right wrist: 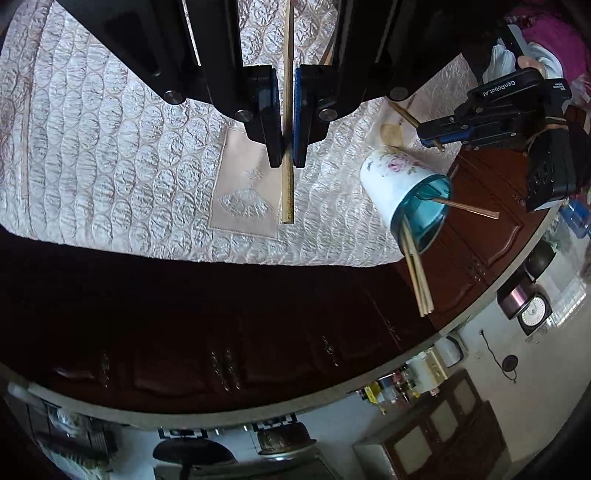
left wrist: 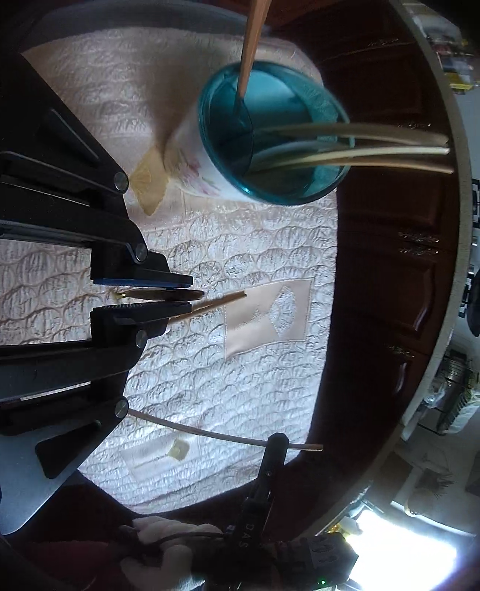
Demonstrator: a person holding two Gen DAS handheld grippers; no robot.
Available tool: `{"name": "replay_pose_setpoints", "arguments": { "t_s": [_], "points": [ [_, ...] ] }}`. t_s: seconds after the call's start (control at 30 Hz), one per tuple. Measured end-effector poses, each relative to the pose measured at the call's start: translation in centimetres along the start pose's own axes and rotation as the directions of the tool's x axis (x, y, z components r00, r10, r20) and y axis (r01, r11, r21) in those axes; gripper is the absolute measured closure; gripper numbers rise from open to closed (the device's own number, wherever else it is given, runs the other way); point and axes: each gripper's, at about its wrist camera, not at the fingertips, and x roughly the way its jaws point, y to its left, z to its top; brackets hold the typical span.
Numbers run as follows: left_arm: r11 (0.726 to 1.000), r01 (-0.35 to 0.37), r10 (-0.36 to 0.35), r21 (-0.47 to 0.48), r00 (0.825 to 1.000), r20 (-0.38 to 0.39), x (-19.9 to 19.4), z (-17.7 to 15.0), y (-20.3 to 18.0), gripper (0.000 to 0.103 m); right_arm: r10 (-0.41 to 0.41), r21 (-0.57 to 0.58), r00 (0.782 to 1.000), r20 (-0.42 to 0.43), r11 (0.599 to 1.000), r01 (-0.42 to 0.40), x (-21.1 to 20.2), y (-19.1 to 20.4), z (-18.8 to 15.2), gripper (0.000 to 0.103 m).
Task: Organize utensils
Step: 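Lift the fork with the left tool while the right tool carries the chopstick to the holder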
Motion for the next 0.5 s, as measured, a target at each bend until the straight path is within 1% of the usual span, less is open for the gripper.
{"name": "replay_pose_setpoints", "arguments": {
  "t_s": [0.13, 0.23, 0.4, 0.5],
  "points": [
    [1.0, -0.002, 0.002, 0.003, 0.999, 0.046, -2.3, 0.2, -0.2, 0.097, 0.001, -0.029, 1.0, 0.027, 1.0, 0.0, -0.6, 1.6, 0.8, 0.098],
    [1.0, -0.008, 0.007, 0.012, 0.997, 0.081, -4.2, 0.8, -0.3, 0.097, 0.01, -0.053, 0.998, 0.057, 0.999, -0.007, -1.9, 2.7, 1.7, 0.098],
    [1.0, -0.001, 0.0, 0.007, 0.99, 0.141, -7.5, 2.4, 0.4, 0.097, 0.051, -0.094, 0.992, 0.115, 0.995, -0.04, -3.9, 5.0, 4.2, 0.098],
    [1.0, -0.018, 0.019, -0.004, 0.982, 0.186, -9.7, 3.8, 1.3, 0.097, 0.082, -0.122, 0.985, 0.151, 0.991, -0.064, -4.5, 6.8, 5.9, 0.098]
  ]
}}
